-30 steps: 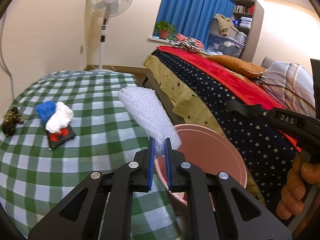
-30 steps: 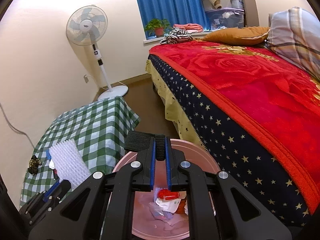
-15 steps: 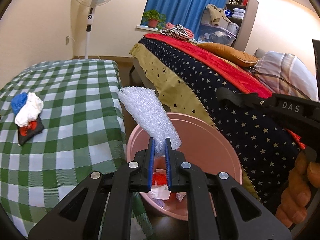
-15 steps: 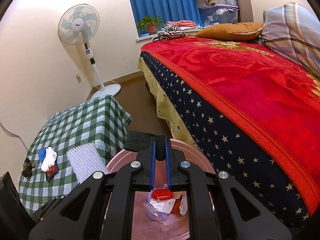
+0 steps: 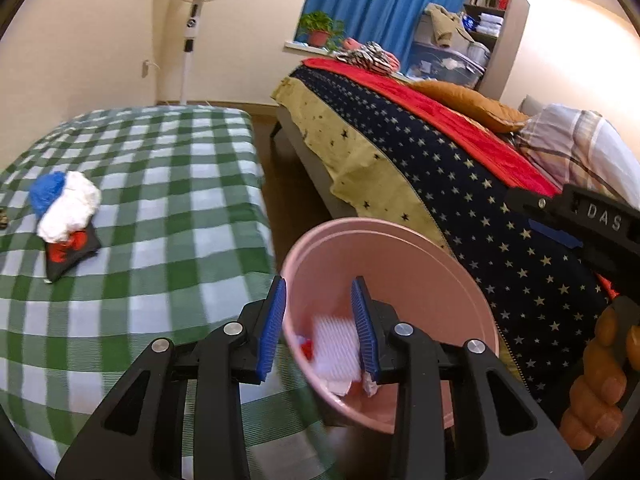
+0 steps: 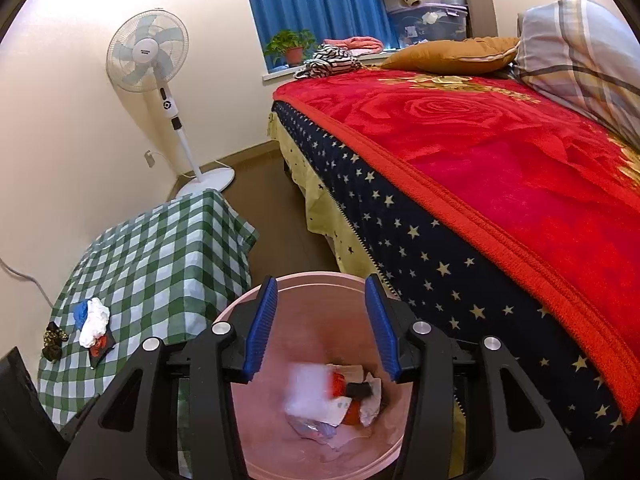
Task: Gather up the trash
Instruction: 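Carry the foam net and black sponge over the pink bin and release both, then move both open tools back over the remaining trash on the bed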
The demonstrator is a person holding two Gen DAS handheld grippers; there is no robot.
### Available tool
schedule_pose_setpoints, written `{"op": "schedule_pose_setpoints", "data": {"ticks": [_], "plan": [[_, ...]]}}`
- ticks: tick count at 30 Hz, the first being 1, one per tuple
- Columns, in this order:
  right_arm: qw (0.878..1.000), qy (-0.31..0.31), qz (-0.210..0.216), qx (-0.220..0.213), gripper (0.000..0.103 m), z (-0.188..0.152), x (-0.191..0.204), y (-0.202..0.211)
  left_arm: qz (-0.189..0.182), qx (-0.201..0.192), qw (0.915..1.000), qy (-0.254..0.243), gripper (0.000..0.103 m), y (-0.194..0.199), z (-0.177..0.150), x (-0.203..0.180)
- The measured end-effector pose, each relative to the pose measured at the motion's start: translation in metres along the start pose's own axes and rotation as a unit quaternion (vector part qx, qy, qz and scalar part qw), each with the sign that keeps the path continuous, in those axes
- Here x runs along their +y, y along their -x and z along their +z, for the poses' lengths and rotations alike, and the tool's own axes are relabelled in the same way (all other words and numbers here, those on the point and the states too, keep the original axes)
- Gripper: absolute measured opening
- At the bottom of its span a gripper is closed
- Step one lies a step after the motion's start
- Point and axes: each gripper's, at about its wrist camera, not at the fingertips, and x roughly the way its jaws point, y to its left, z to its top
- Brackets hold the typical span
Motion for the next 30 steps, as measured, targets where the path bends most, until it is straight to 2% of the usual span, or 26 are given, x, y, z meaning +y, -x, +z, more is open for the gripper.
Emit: {"op": "schedule_pose_setpoints", "data": {"ticks": [11, 21, 25, 30], "plan": [[0.998, 0.030, 0.051, -0.013, 0.047, -0.008, 0.032, 0.009, 0.053, -0.047, 0.9970, 0.031, 0.033, 0.050, 0.004, 0.049], [0.992, 0.067, 0.110, -0.013, 0.046, -0.019, 0.085, 0.007, 0.100, -0.072, 0.9906, 0.059, 0.033, 0.075, 0.005, 0.098], [0.988, 0.080, 0.133, -0.007, 0.044, -0.025, 0.106, 0.000, 0.124, -0.077, 0.9862, 0.078, 0.033, 0.080, 0.005, 0.121], [0.983, 0.090, 0.161, 0.005, 0.042, -0.034, 0.132, -0.014, 0.167, -0.087, 0.9767, 0.103, 0.033, 0.088, 0.002, 0.155]]}}
